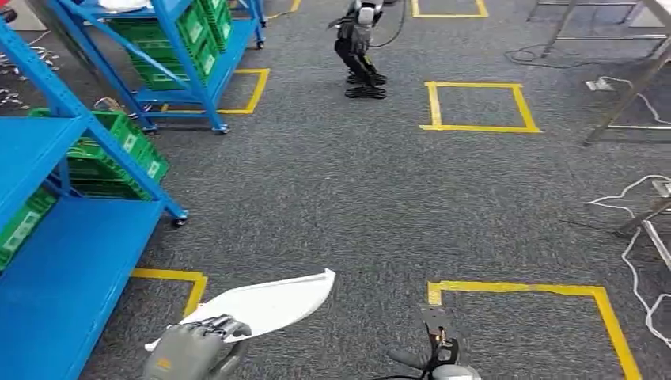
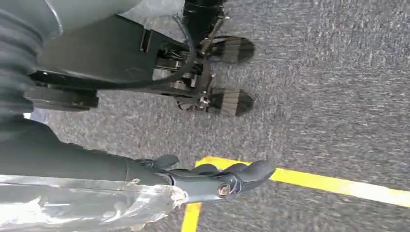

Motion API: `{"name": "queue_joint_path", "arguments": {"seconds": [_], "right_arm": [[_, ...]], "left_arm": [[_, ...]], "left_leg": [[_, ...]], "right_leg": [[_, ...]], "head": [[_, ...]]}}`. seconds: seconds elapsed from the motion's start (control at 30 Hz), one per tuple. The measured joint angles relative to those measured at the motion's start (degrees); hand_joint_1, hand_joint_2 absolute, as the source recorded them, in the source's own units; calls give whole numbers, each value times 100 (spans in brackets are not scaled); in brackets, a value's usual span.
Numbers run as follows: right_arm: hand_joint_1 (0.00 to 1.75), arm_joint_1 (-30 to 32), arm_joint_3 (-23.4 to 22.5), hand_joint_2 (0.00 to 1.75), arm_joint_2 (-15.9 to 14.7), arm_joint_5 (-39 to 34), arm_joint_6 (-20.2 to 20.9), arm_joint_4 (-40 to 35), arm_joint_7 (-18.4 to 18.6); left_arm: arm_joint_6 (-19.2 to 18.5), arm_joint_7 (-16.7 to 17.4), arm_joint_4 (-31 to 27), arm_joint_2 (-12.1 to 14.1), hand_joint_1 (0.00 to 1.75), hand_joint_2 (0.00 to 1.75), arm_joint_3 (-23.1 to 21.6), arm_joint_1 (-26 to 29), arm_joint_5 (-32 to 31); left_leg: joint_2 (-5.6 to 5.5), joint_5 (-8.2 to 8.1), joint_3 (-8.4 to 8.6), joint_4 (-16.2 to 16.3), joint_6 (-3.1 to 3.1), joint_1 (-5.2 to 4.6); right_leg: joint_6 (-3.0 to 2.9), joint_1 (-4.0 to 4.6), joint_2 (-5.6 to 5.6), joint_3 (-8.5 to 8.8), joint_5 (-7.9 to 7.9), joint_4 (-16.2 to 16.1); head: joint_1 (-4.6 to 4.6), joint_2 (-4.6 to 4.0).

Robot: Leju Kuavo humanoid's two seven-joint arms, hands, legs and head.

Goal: Take the parts from the cabinet and place them on the table.

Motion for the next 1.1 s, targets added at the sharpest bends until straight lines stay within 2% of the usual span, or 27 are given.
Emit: {"name": "queue_joint_path", "arguments": {"seconds": [0.03, 0.07, 0.13, 0.17, 0.2, 0.27, 0.3, 0.33, 0.37, 0.4, 0.43, 0.5, 0.53, 0.57, 0.63, 0.67, 0.7, 0.73, 0.77, 0.8, 0.87, 0.9, 0.93, 0.97, 1.0, 1.07, 1.1], "right_arm": [[0, 0, -2, 175, 0, -20, -4, 7, 0], [0, 0, -2, 175, 0, -28, -4, 9, 0], [0, -3, -2, 175, 0, -41, 2, 13, 0], [0, -4, -2, 175, 4, -44, 9, 15, 0], [0, -9, -2, 175, 15, -52, 22, 24, 0], [0, -18, -2, 175, 13, -76, 22, 46, -2], [0, -16, -2, 175, 9, -113, 20, 59, -4], [0, -20, 0, 175, 7, -138, 20, 74, -2], [0, -21, 2, 175, -2, -149, 20, 76, -7], [0, -26, 9, 175, 0, -175, 13, 85, -9], [0, -33, 24, 175, 0, -177, 11, 90, -9], [0, -34, 39, 175, 0, -183, 15, 118, -7], [0, -34, 41, 175, 0, -194, 15, 129, -7], [0, -33, 42, 175, 0, -194, 18, 133, -7], [0, -34, 44, 175, -2, -197, 26, 138, -4], [0, -33, 46, 175, -2, -197, 35, 138, -2], [0, -27, 46, 175, 0, -199, 39, 146, 2], [0, -43, 48, 175, 2, -201, 42, 170, 4], [0, -46, 52, 175, 15, -210, 46, 170, 11], [0, -45, 57, 175, 15, -212, 46, 173, 11], [0, -50, 59, 175, 9, -214, 42, 164, 6], [0, -49, 59, 175, 9, -214, 42, 164, 9], [0, -49, 61, 175, 9, -214, 44, 164, 9], [0, -49, 61, 175, 11, -214, 50, 166, 22], [0, -50, 61, 175, 11, -214, 50, 168, 26], [0, -50, 83, 175, 13, -219, 44, 177, 26], [0, -50, 87, 175, 13, -223, 41, 179, 26]], "left_arm": [[-2, 41, 13, 28, 175, 175, -33, -11, 20], [-2, 72, 20, 48, 175, 175, -55, -21, 39], [2, 94, 26, 87, 175, 175, -103, -51, 61], [4, 94, 26, 103, 175, 175, -116, -61, 63], [9, 94, 26, 114, 175, 175, -118, -69, 63], [26, 96, 33, 124, 175, 175, -140, -82, 61], [35, 107, 39, 142, 175, 175, -153, -95, 59], [44, 116, 44, 159, 175, 175, -185, -124, 54], [55, 129, 48, 173, 175, 175, -216, -137, 48], [63, 153, 55, 192, 175, 175, -240, -143, 33], [81, 166, 59, 203, 175, 175, -260, -149, 19], [103, 185, 79, 223, 175, 175, -273, -164, 9], [109, 203, 89, 232, 175, 175, -282, -168, 9], [118, 214, 96, 238, 175, 175, -293, -176, 8], [118, 234, 103, 253, 175, 175, -308, -186, 6], [120, 242, 105, 260, 175, 175, -312, -191, 6], [120, 251, 109, 267, 175, 175, -317, -191, 6], [120, 262, 111, 286, 175, 175, -321, -190, 4], [118, 269, 118, 293, 175, 175, -328, -211, 4], [120, 269, 122, 304, 175, 175, -339, -217, -5], [120, 269, 131, 326, 175, 175, -356, -250, -2], [120, 269, 140, 345, 175, 175, -374, -279, -5], [122, 271, 148, 358, 175, 175, -389, -273, -5], [122, 284, 159, 371, 175, 175, -391, -266, -5], [122, 293, 168, 382, 175, 175, -393, -268, -5], [127, 312, 184, 395, 175, 175, -400, -271, -5], [129, 314, 190, 400, 175, 175, -402, -271, -5]], "left_leg": [[-2, -1, -117, 191, 13, -13], [-6, 153, -102, 114, 36, -25], [-86, 671, 262, -668, 113, -40], [-235, 882, 505, -1143, 150, -43], [-459, 878, 643, -1444, 190, -48], [-381, 793, 738, -1625, 151, -47], [-345, 789, 747, -1676, 196, -45], [-281, 783, 803, -1682, 210, -44], [-237, 784, 858, -1700, 230, -23], [-213, 760, 909, -1701, 260, -24], [-149, 711, 961, -1701, 281, -30], [-31, 574, 1086, -1701, 277, -29], [28, 502, 1174, -1701, 265, -22], [83, 422, 1278, -1701, 248, -16], [193, 240, 1534, -1703, 203, 6], [262, 104, 1708, -1706, 165, 22], [308, -2, 1790, -1720, 120, 11], [352, -152, 1920, -1708, 86, -13], [419, -197, 1983, -1826, 27, -24], [445, -140, 2108, -1873, -48, 16], [404, 198, 1930, -1445, -129, 57], [224, 408, 1634, -936, -108, 76], [91, 470, 1250, -400, -93, 73], [24, 291, 865, -13, -91, 68], [2, -46, 556, 177, -84, 58], [-1, -800, 108, 184, -48, 33], [-2, -968, -4, 108, -29, 28]], "right_leg": [[-7, 9, 60, -4, 1, 0], [-24, 14, 145, -1, -17, 0], [-19, 15, 300, 24, -32, 0], [-10, 11, 359, 40, -40, 0], [16, 27, 413, 33, -53, 10], [77, 16, 526, 8, -56, -29], [129, 17, 550, 25, 13, 26], [133, 26, 550, 43, -22, -3], [146, 33, 422, 5, -83, 30], [174, 68, 136, -76, -164, 225], [215, 58, 1, -299, -294, 626], [266, 24, -69, -918, -548, 1582], [293, 0, -84, -1144, -590, 1826], [318, -28, -95, -1220, -563, 1801], [340, -78, -149, -1096, -346, 1231], [363, -98, -281, -953, -28, 723], [362, -106, -544, -895, 470, 370], [265, -76, -716, -912, 616, 253], [194, -24, -581, -842, 512, 254], [145, -40, -497, -826, 503, 210], [23, -18, -335, -673, 400, 186], [-11, -27, -261, -574, 338, 143], [-47, -29, -199, -483, 264, 107], [-74, -29, -128, -377, 188, 76], [-89, -28, -41, -264, 107, 56], [-82, -28, 152, 27, -107, 46], [-75, -28, 216, 170, -157, 48]], "head": [[-7, 0], [-2, 0], [-2, 0], [-7, 0], [2, 0], [7, 0], [-5, 0], [15, 0], [9, 0], [68, 0], [85, 0], [88, 0], [87, 0], [90, 0], [87, 0], [92, 0], [115, 0], [133, 0], [100, 0], [83, 0], [83, 2], [72, 0], [41, 0], [33, 0], [33, 0], [31, 0], [17, 0]]}}
